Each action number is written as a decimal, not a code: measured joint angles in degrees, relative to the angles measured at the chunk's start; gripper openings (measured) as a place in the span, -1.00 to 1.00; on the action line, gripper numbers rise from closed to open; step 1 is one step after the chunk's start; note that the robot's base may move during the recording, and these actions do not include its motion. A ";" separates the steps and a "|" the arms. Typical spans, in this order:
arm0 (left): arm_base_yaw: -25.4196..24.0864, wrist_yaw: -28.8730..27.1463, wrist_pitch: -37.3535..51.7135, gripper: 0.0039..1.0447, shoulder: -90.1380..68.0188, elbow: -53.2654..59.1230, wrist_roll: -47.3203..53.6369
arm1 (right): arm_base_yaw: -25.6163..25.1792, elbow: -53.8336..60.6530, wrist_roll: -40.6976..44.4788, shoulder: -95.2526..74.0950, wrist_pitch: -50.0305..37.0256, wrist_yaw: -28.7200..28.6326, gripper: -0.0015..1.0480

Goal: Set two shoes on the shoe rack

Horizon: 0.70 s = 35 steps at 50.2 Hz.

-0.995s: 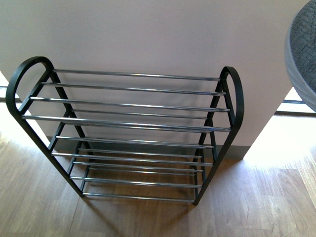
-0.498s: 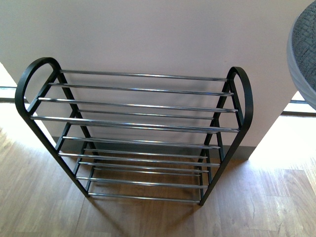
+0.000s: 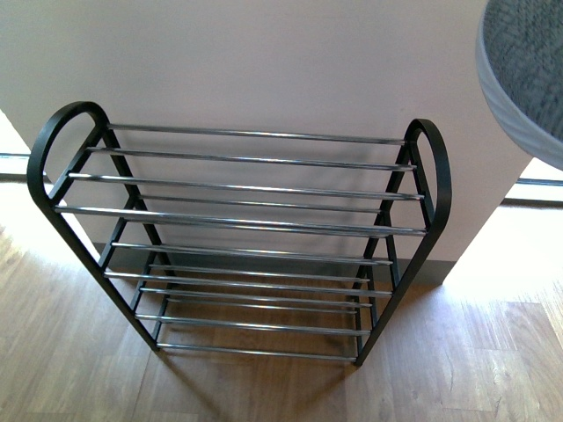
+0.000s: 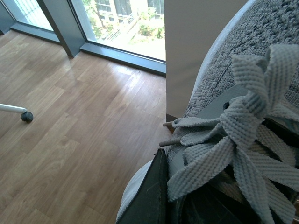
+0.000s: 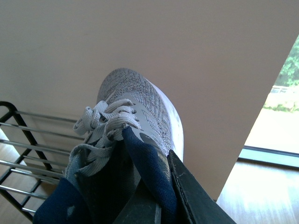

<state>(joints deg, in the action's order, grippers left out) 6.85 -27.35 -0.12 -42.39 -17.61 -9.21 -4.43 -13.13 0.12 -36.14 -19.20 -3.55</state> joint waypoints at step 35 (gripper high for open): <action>0.00 -0.07 0.00 -0.97 0.00 0.00 0.02 | 14.84 -36.96 -28.63 -40.79 19.45 15.80 -0.97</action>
<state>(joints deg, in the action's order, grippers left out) 6.85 -27.42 -0.12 -42.39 -17.61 -9.19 10.41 -50.09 -28.51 -76.93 0.25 12.25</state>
